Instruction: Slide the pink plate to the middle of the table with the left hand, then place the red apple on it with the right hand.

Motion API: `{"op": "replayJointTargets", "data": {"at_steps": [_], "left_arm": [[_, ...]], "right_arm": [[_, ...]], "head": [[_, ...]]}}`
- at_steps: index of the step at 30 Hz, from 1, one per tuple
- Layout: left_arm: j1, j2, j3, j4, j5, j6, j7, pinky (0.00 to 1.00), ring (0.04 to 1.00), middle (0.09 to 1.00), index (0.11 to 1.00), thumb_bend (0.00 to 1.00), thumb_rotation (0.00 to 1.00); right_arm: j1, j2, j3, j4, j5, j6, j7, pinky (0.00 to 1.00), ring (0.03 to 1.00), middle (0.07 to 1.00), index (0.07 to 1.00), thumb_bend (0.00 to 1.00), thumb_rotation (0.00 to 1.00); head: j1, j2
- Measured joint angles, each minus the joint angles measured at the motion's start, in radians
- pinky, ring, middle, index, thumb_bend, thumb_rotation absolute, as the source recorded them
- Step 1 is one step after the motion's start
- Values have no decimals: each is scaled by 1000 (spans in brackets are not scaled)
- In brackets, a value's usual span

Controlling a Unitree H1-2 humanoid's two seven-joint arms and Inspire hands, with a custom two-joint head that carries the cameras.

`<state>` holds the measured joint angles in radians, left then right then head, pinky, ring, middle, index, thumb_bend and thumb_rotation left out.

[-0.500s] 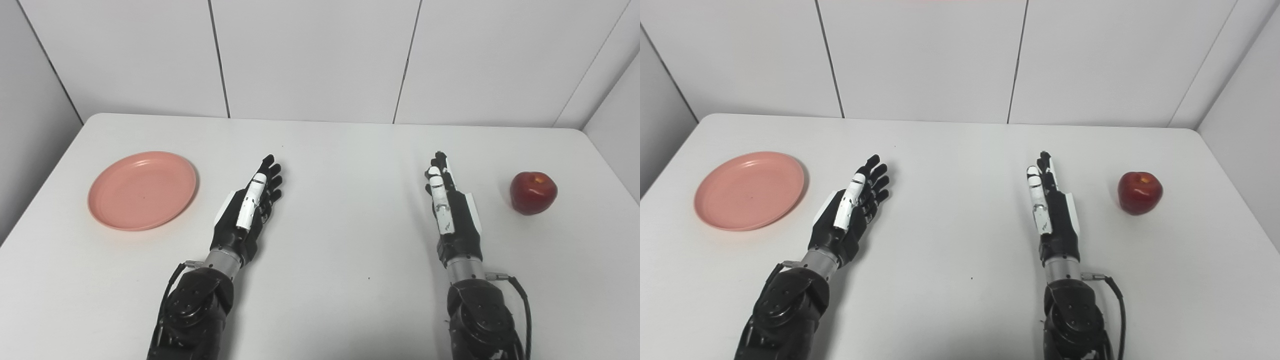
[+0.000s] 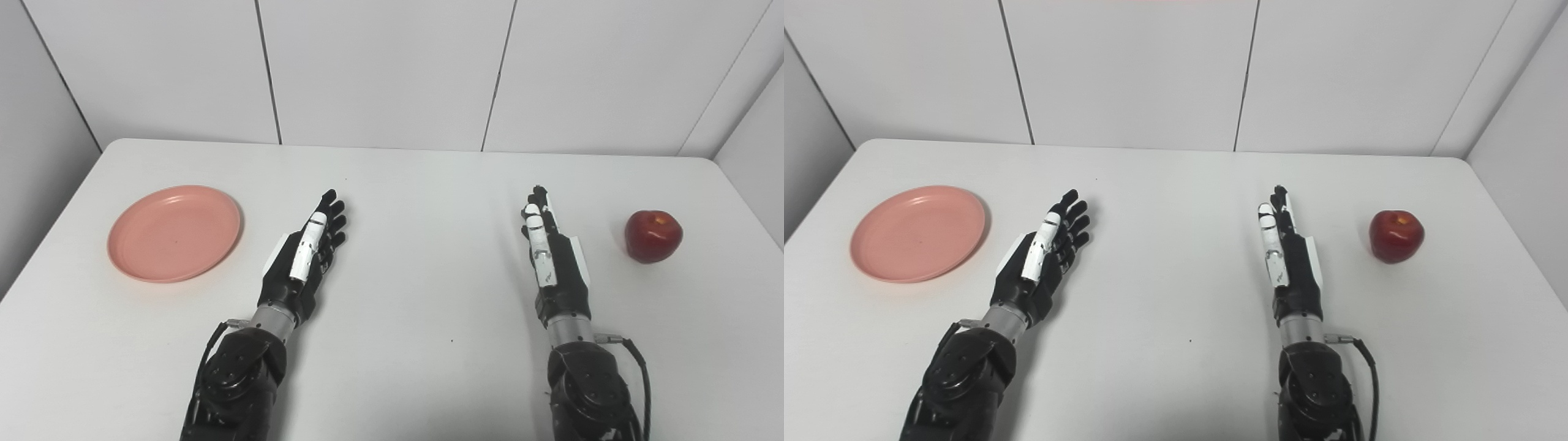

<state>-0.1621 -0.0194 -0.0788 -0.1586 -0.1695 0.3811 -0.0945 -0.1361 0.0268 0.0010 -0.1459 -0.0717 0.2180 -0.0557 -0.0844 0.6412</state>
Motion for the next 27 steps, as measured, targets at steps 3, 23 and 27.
{"op": "replayJointTargets", "data": {"at_steps": [3,23,27], "left_arm": [[0,0,0,0,0,0,0,1000,1000,1000,1000,388,1000],[0,0,5,0,0,0,0,1000,1000,1000,1000,395,1000],[0,-7,4,5,0,0,0,1000,1000,1000,1000,395,1000]], "right_arm": [[0,1,0,0,2,1,0,981,971,990,996,194,1000],[0,0,0,0,3,1,0,992,971,992,998,199,1000],[0,-2,-12,0,25,1,6,1000,983,999,1000,173,1000]], "head": [[-2,-2],[40,-14],[115,-34]]}}
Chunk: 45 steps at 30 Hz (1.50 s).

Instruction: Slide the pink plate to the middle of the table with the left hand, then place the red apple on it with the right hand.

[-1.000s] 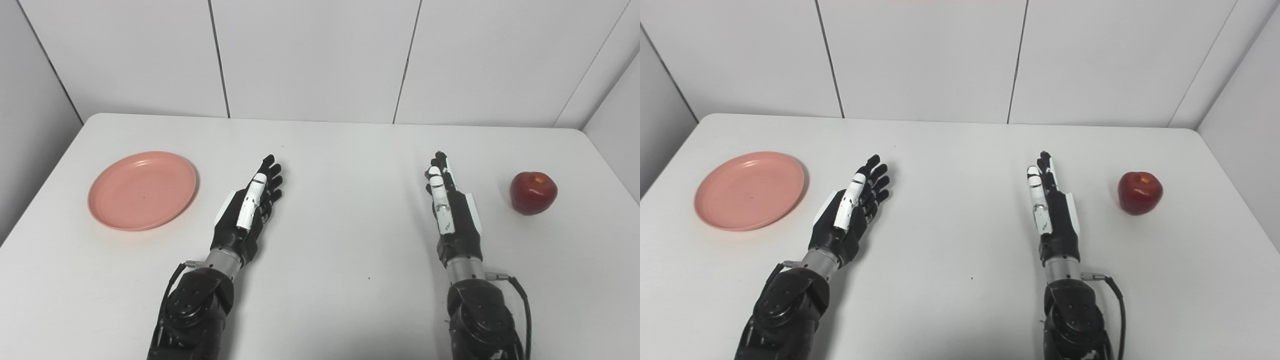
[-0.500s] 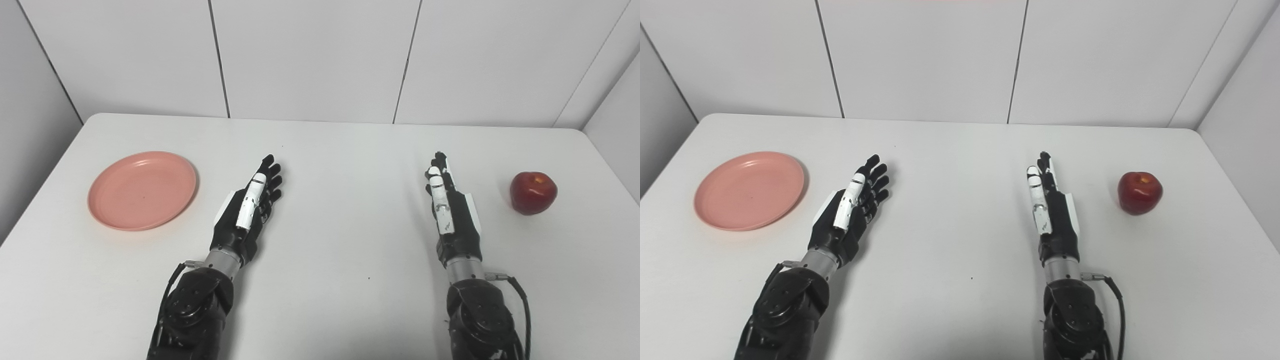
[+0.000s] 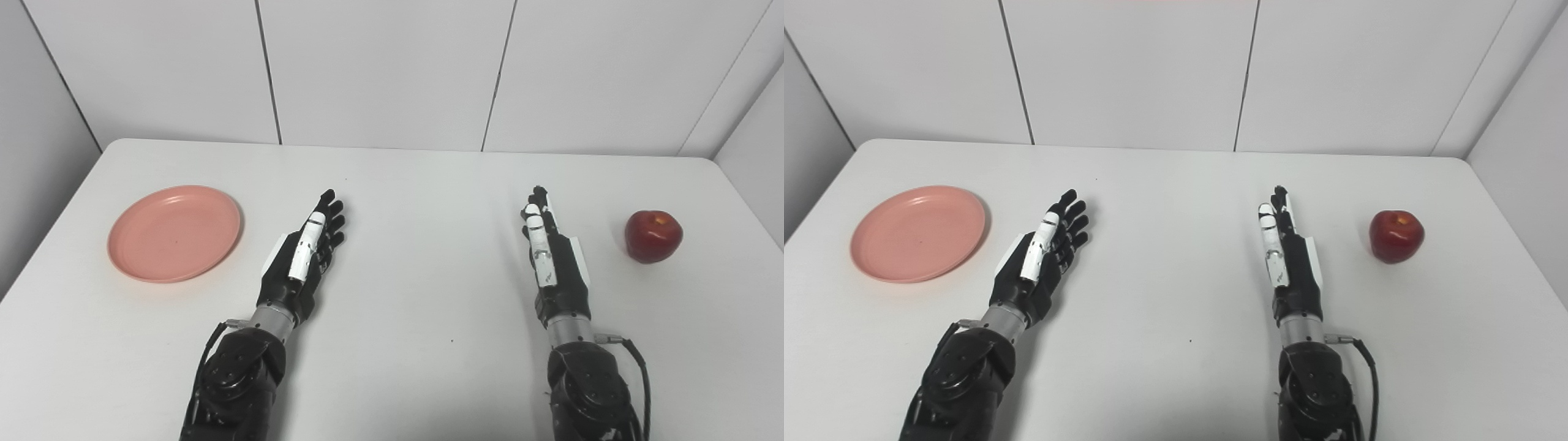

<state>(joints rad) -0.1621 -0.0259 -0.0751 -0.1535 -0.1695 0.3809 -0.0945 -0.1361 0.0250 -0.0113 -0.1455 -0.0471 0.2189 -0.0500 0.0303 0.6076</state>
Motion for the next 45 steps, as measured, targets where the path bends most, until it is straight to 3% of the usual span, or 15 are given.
{"op": "replayJointTargets", "data": {"at_steps": [4,6,8,15,27,45], "left_arm": [[0,-26,-7,21,4,-1,6,1000,998,1000,1000,392,1000],[0,-39,-18,32,9,-1,7,1000,1000,1000,1000,390,1000],[0,-54,-22,37,12,-2,7,1000,1000,1000,1000,392,1000],[0,-71,-61,74,44,-29,6,1000,1000,1000,1000,407,1000],[0,-85,-69,101,67,-88,6,978,983,1000,1000,383,1000],[-1,-81,-50,60,66,-82,5,1000,991,1000,997,407,1000]], "right_arm": [[0,-15,-9,10,33,-2,10,1000,986,999,1000,170,1000],[2,-28,-11,17,48,-2,25,1000,994,1000,1000,157,1000],[8,-43,-18,18,70,-9,41,1000,993,1000,1000,148,1000],[28,-81,-34,36,101,-48,61,1000,989,994,1000,161,1000],[28,-97,-31,34,100,-65,75,1000,1000,1000,1000,164,1000],[32,-82,-24,-2,96,-64,68,1000,998,1000,1000,107,1000]], "head": [[42,-11],[144,-46],[186,-60],[252,-88],[283,-97],[306,-100]]}}
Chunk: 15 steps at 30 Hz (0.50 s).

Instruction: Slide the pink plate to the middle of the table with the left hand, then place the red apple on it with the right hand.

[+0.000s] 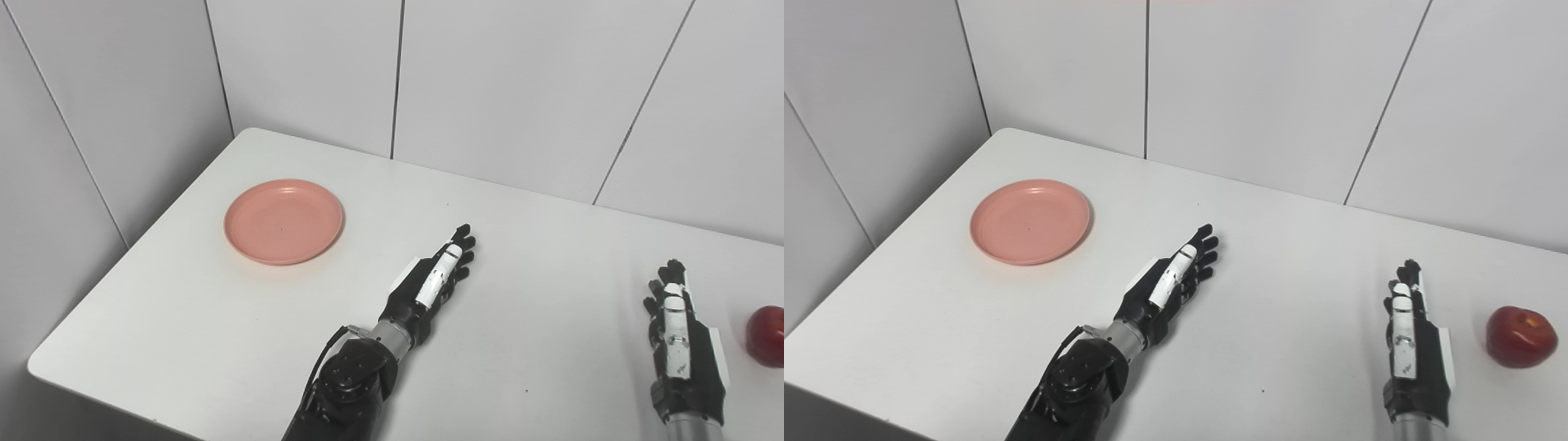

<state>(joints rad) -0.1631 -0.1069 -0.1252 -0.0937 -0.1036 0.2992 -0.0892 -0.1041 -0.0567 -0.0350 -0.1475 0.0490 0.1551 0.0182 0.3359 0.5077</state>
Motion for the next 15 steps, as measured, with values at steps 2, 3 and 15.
{"op": "replayJointTargets", "data": {"at_steps": [2,3,15], "left_arm": [[-4,2,7,-10,0,5,0,1000,988,999,991,414,1000],[-6,4,10,-15,0,12,0,1000,985,997,988,413,1000],[-55,33,47,-83,-11,45,-1,979,948,963,957,410,1000]], "right_arm": [[0,4,0,-1,0,0,-2,1000,997,1000,1000,103,1000],[0,6,1,-2,0,0,-3,1000,997,1000,1000,100,1000],[1,14,1,-6,3,1,-7,1000,1000,1000,1000,79,1000]], "head": [[5,-2],[5,-2],[17,-14]]}}
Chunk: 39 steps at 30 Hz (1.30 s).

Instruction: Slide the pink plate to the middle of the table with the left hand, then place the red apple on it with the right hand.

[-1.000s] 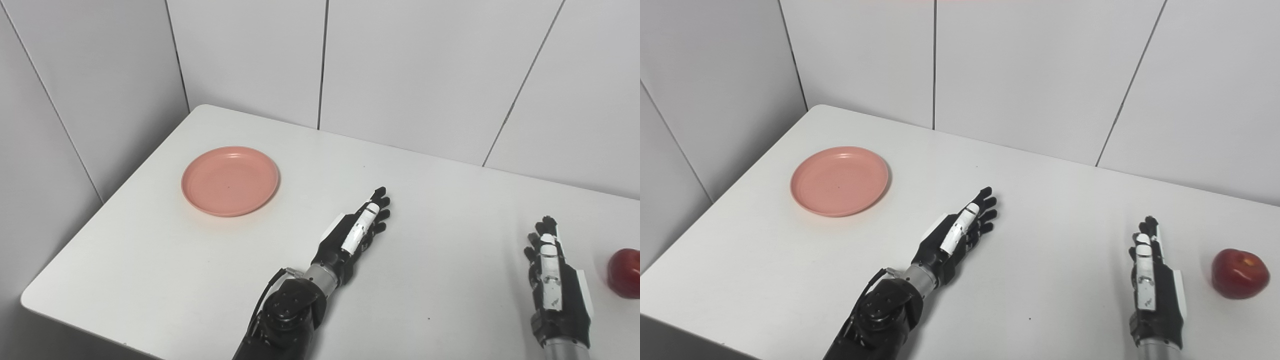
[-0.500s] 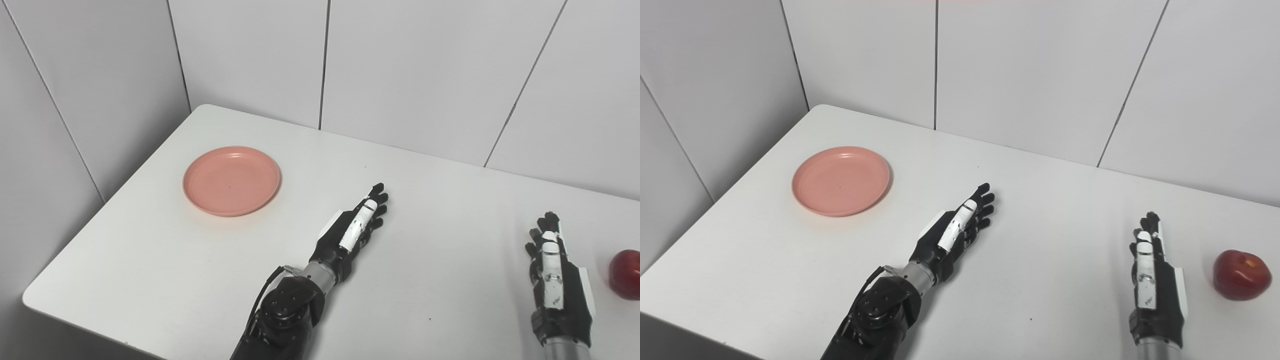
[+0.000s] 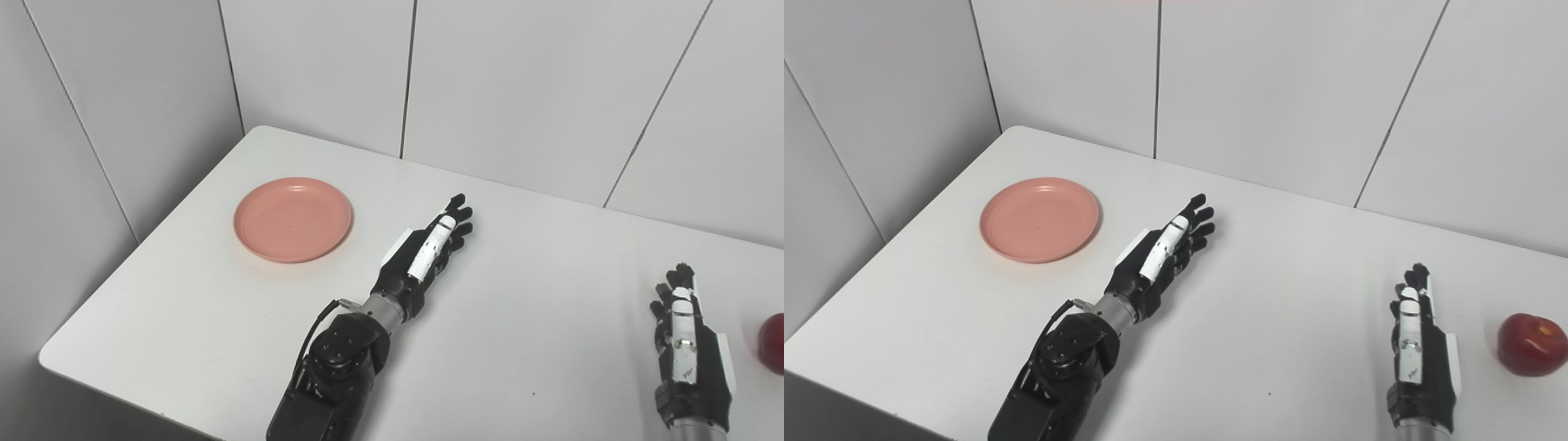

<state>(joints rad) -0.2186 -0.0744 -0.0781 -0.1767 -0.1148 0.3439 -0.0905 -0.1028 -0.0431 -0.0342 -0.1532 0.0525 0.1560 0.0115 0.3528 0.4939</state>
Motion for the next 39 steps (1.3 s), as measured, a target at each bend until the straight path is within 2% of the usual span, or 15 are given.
{"op": "replayJointTargets", "data": {"at_steps": [7,19,30,39], "left_arm": [[-50,34,9,-30,16,37,4,962,949,960,943,411,1000],[-121,69,105,-53,-12,57,24,946,945,956,943,411,1000],[-179,132,185,-48,-11,56,50,931,937,945,930,403,1000],[-215,147,245,-17,-34,56,75,944,950,955,931,415,1000]], "right_arm": [[1,1,0,-9,0,15,-1,1000,990,1000,1000,72,1000],[4,1,4,-16,-3,36,-2,1000,999,1000,1000,63,1000],[6,0,8,-30,-4,39,-2,1000,991,999,1000,54,1000],[6,-1,7,-30,1,40,-1,1000,993,1000,1000,48,1000]], "head": [[6,2],[15,-3],[18,-9],[25,-14]]}}
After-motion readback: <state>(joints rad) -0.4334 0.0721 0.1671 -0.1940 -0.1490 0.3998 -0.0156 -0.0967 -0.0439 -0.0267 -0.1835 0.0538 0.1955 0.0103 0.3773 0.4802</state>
